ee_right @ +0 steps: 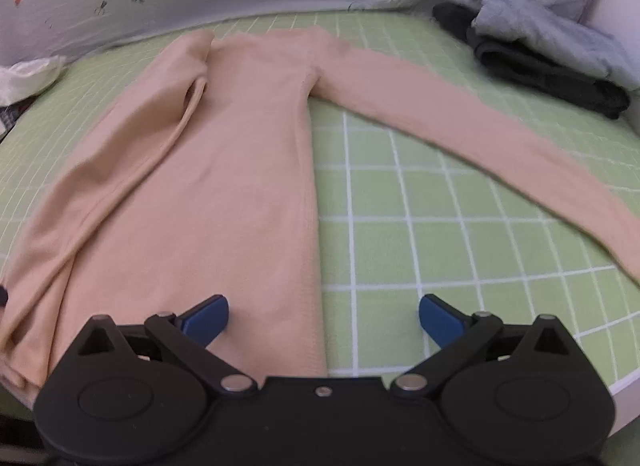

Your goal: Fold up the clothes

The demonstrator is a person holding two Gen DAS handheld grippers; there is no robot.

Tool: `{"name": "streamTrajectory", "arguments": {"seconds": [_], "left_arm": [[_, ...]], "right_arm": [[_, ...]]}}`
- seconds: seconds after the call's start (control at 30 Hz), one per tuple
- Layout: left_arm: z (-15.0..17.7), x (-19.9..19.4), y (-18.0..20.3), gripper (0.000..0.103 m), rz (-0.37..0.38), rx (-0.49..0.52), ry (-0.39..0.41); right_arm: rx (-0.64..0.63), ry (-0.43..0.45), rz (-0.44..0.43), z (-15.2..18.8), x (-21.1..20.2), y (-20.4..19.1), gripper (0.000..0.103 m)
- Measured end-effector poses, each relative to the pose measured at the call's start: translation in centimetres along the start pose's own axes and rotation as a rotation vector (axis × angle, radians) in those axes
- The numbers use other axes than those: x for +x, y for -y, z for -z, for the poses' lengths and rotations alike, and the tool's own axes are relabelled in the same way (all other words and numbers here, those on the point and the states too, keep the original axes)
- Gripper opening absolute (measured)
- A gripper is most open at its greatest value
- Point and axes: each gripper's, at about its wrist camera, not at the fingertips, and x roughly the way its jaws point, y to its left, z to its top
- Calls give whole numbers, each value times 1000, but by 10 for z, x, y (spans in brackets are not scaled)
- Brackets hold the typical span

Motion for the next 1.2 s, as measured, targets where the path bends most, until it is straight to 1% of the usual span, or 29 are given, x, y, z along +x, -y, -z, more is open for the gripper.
{"name": "streamTrajectory", "arguments": {"seconds": [0.07,0.17,0.33,0.43,0.47,0.5,0.63,0.7,0.73,0.8,0.83,0.9,0.97,1.03,1.13,1.2], "left_arm": [[-5,-4,1,8,7,18,6],[-16,-11,2,15,17,42,26],[-39,-19,8,25,37,99,68],[-51,-19,15,27,60,146,77],[-55,-18,18,27,65,161,75],[-59,-15,22,27,69,176,73],[-80,-2,40,28,87,235,61],[-93,6,50,29,100,262,59],[-100,10,56,30,108,277,58],[-115,20,68,32,123,309,58],[-122,25,74,32,131,325,58],[-138,37,86,32,151,350,57],[-154,50,96,32,178,373,49],[-169,63,105,32,204,401,36],[-181,78,127,32,237,422,2],[-185,87,137,32,277,423,-21]], "right_arm": [[12,32,5,-5,-6,-3,103],[42,61,3,-16,-8,-6,103],[52,83,-13,-36,-2,-22,102],[50,86,-30,-51,7,-34,99],[61,83,-33,-56,10,-37,97],[71,79,-36,-61,14,-40,92],[121,64,-45,-81,29,-51,88],[169,51,-58,-91,38,-52,80],[194,47,-71,-97,43,-53,77],[237,37,-88,-108,53,-54,68],[255,32,-94,-114,58,-55,66],[289,23,-119,-125,69,-57,54],[322,17,-154,-135,80,-57,50],[352,13,-178,-145,88,-56,50],[384,0,-196,-156,94,-56,49],[412,-23,-215,-159,98,-57,44]]}}
